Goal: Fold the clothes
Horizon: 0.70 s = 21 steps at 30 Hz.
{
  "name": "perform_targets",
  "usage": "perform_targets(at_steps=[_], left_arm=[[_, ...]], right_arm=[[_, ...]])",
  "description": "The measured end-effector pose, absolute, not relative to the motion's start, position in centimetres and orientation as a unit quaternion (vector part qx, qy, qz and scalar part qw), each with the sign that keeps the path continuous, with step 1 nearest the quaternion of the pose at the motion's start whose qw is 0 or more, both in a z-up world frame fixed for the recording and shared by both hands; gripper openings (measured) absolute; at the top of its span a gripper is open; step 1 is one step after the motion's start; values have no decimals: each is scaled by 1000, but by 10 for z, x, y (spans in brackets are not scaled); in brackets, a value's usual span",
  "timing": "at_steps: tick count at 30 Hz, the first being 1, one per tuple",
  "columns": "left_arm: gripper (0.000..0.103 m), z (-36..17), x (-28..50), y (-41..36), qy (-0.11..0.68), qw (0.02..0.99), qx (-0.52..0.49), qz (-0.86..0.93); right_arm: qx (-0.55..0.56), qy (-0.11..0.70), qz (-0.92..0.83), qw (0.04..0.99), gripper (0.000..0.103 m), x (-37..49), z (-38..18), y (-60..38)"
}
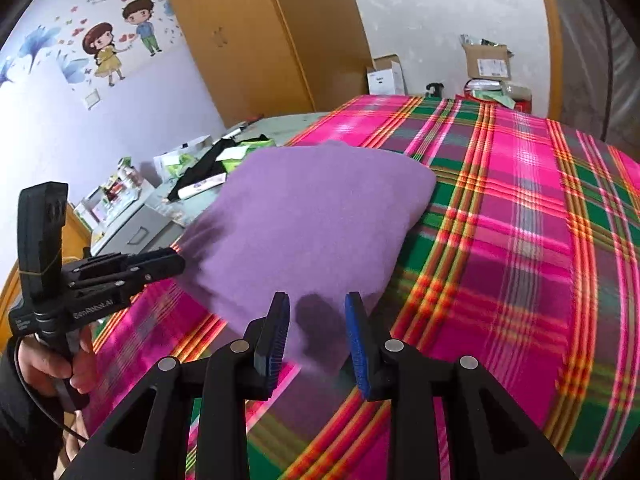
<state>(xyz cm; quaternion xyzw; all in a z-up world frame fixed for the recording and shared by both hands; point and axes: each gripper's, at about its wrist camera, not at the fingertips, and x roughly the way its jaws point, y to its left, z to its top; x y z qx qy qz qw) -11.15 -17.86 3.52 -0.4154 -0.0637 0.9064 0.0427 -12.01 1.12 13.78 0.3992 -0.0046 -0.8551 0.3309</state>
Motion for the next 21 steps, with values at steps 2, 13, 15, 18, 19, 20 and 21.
perform_targets(at_steps=[2, 13, 15, 18, 19, 20, 21], left_arm=[[22, 37, -97, -172, -66, 44, -415, 906], [22, 30, -27, -139, -77, 66, -424, 900], [22, 28, -20, -135, -80, 66, -428, 898], [22, 26, -10, -130, -82, 67, -431, 896], [22, 25, -8, -128, -84, 69, -432, 896], [22, 26, -5, -127, -84, 70, -431, 895], [22, 26, -3, -126, -84, 71, -431, 896]], right_arm=[[393, -8, -857, 334, 31, -102, 139, 20], [399, 3, -858, 324, 36, -8, 138, 53], [401, 1, -859, 320, 36, 1, 137, 58], [406, -10, -858, 315, 36, 12, 133, 66], [408, -12, -857, 315, 36, 14, 131, 68], [409, -13, -856, 315, 36, 15, 130, 69], [411, -14, -856, 315, 36, 17, 129, 70]])
